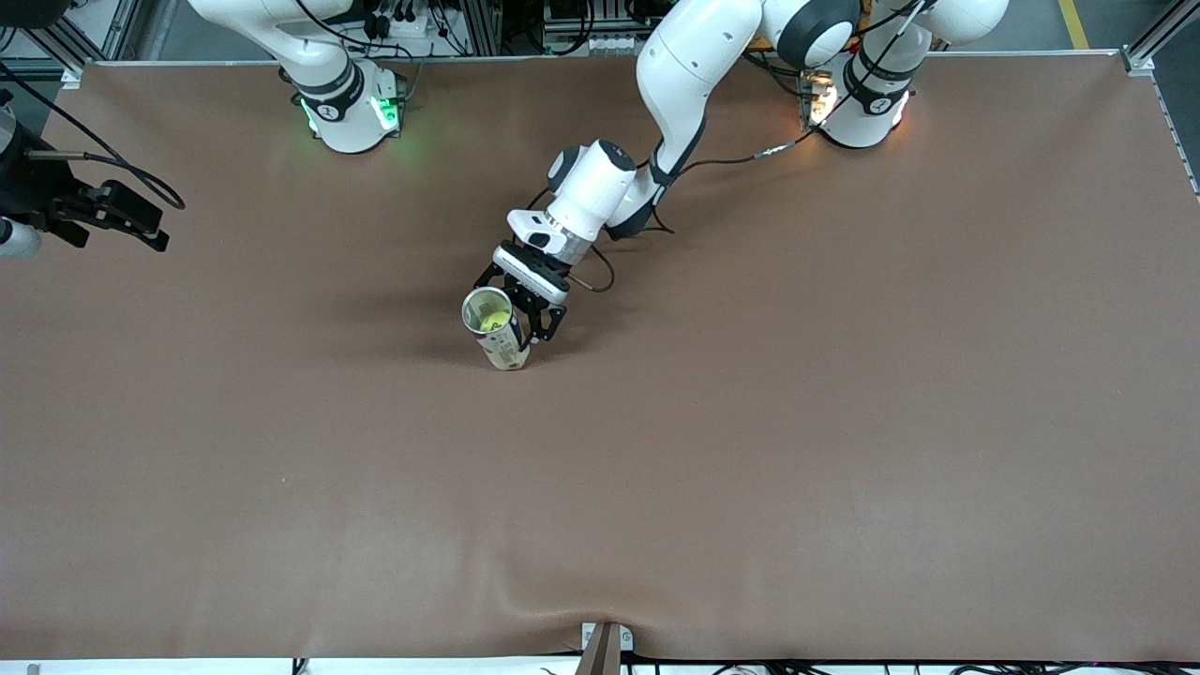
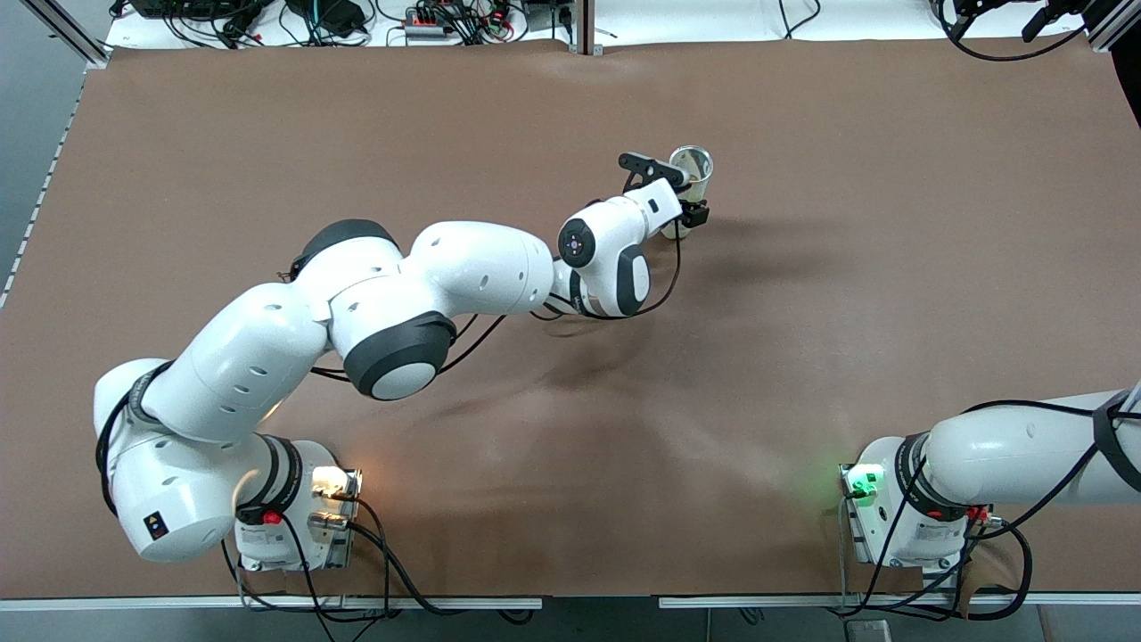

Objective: Insert tennis ball vertically with right arm
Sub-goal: 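Lower the upright can onto the table with the left gripper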

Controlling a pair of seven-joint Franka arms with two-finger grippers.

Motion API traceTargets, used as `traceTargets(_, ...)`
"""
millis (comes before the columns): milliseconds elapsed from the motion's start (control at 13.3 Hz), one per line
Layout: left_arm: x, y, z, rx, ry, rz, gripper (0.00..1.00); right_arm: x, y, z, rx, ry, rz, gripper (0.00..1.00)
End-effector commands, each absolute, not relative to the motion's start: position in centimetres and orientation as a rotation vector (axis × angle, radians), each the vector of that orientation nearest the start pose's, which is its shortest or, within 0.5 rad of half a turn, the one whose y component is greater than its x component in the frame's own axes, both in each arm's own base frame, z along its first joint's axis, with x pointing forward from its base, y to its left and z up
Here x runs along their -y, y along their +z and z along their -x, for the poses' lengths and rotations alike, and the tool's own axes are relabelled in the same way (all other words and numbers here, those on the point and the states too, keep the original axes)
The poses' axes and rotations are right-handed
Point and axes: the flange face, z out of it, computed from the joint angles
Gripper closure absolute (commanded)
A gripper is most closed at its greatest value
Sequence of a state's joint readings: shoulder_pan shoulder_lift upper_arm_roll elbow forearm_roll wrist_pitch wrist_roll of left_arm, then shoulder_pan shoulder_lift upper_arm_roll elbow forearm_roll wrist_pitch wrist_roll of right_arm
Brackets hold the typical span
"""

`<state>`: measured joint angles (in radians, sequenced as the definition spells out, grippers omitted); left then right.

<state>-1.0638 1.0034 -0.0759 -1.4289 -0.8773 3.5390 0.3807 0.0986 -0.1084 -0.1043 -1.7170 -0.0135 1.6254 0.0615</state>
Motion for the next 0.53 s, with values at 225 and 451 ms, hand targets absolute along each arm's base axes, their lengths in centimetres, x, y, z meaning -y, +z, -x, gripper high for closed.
traceTargets(225, 60.78, 19.24, -40.06, 0.531, 1.078, -2.353, 0.0, 0.75, 62.36, -52.74, -0.093, -0.021, 3.138, 0.0)
traceTargets(451, 60.67, 18.92, -40.15, 0.547, 1.066, -2.362, 0.0, 0.75, 62.36, -52.74, -0.093, -0.021, 3.138, 0.0)
